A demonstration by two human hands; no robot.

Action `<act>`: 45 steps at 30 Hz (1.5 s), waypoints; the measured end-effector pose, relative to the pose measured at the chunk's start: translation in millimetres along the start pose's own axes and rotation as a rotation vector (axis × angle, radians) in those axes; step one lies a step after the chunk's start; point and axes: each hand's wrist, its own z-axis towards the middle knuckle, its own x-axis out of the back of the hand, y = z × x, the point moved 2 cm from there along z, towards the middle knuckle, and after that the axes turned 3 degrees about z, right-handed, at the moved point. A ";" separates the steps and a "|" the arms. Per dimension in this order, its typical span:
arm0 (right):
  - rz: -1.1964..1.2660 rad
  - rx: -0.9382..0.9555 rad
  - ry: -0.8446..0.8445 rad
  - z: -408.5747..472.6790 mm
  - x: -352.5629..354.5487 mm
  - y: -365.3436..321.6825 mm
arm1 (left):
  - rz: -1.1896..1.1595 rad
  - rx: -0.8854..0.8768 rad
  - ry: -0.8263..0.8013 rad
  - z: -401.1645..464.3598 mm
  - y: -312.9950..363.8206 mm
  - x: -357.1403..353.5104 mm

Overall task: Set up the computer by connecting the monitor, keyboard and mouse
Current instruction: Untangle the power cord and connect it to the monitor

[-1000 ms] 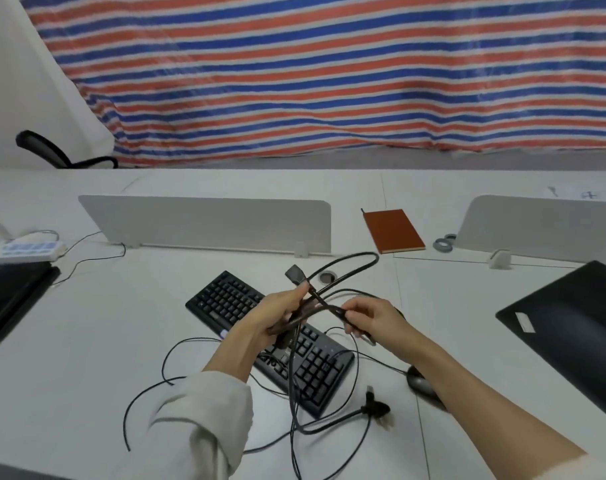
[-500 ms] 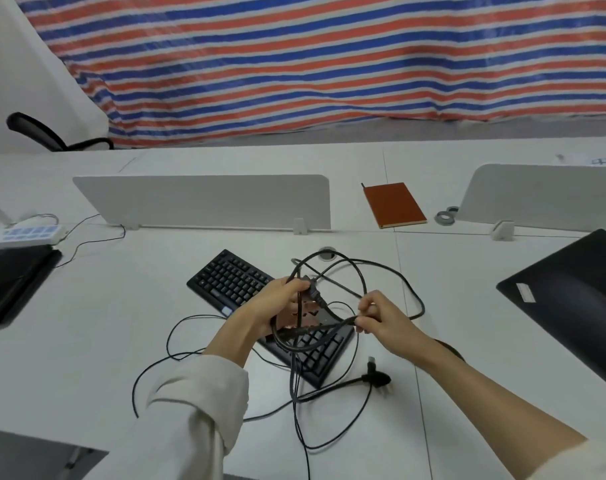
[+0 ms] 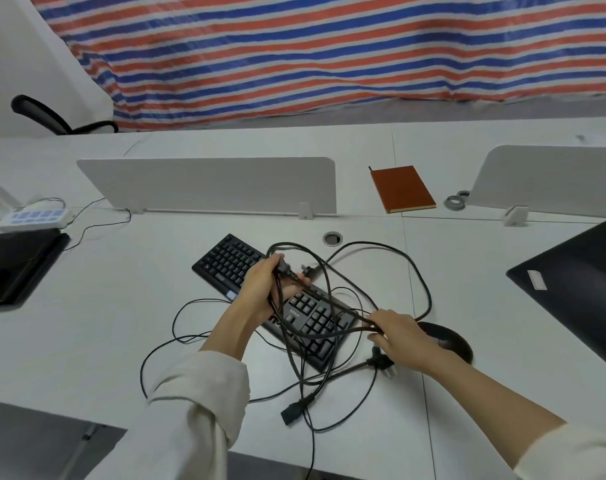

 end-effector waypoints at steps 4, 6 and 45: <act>0.115 -0.137 0.127 7.4 5.3 14.7 | -0.168 0.035 0.041 13.2 4.6 26.6; 0.117 -0.160 0.224 13.4 13.2 21.9 | -0.114 0.044 0.048 16.2 4.7 38.6; 1.078 -1.023 0.611 24.7 -31.5 64.5 | 0.330 -0.034 0.266 7.0 -7.5 112.8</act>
